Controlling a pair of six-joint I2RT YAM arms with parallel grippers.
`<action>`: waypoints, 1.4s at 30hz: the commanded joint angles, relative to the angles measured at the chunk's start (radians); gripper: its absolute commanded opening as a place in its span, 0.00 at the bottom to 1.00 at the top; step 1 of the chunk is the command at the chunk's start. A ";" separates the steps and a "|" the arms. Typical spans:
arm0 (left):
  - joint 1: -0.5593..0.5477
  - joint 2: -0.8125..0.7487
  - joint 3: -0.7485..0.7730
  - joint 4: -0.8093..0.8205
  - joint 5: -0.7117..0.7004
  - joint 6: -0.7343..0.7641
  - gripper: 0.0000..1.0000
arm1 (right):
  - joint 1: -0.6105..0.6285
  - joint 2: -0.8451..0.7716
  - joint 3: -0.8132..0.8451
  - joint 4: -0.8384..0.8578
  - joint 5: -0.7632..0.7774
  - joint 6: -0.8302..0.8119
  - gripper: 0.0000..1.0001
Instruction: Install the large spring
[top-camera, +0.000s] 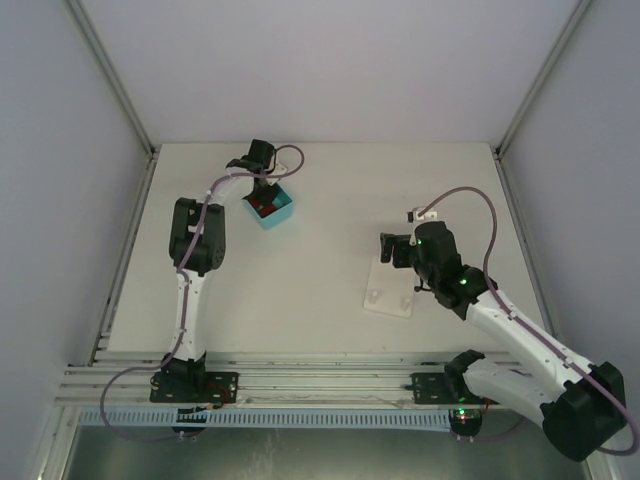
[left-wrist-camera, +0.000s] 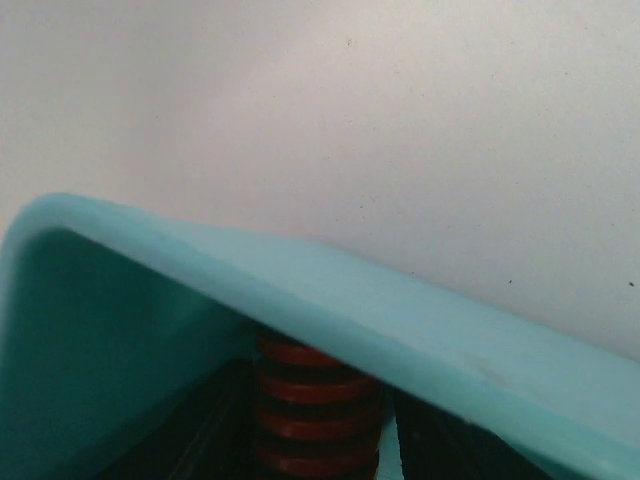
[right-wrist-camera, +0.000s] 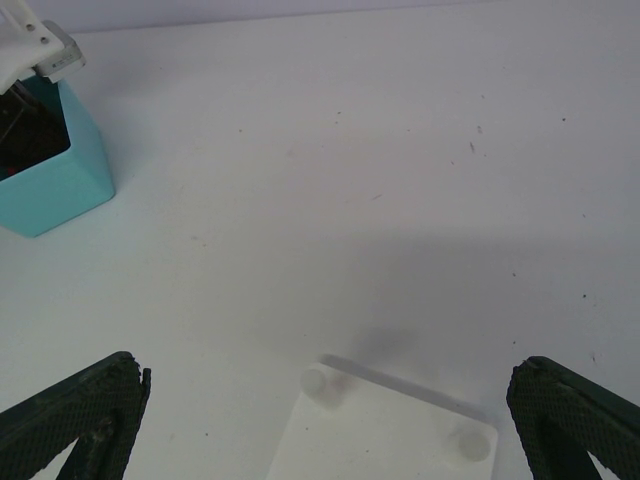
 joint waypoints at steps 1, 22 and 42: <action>-0.004 0.039 -0.031 -0.009 0.023 0.023 0.43 | 0.007 -0.016 -0.014 -0.001 0.024 -0.005 0.99; -0.003 -0.094 -0.064 0.034 0.006 0.027 0.07 | 0.008 -0.028 -0.016 -0.005 0.033 0.001 0.99; -0.032 -0.546 -0.502 0.500 0.112 -0.166 0.00 | 0.009 -0.015 -0.005 -0.023 0.026 0.020 0.99</action>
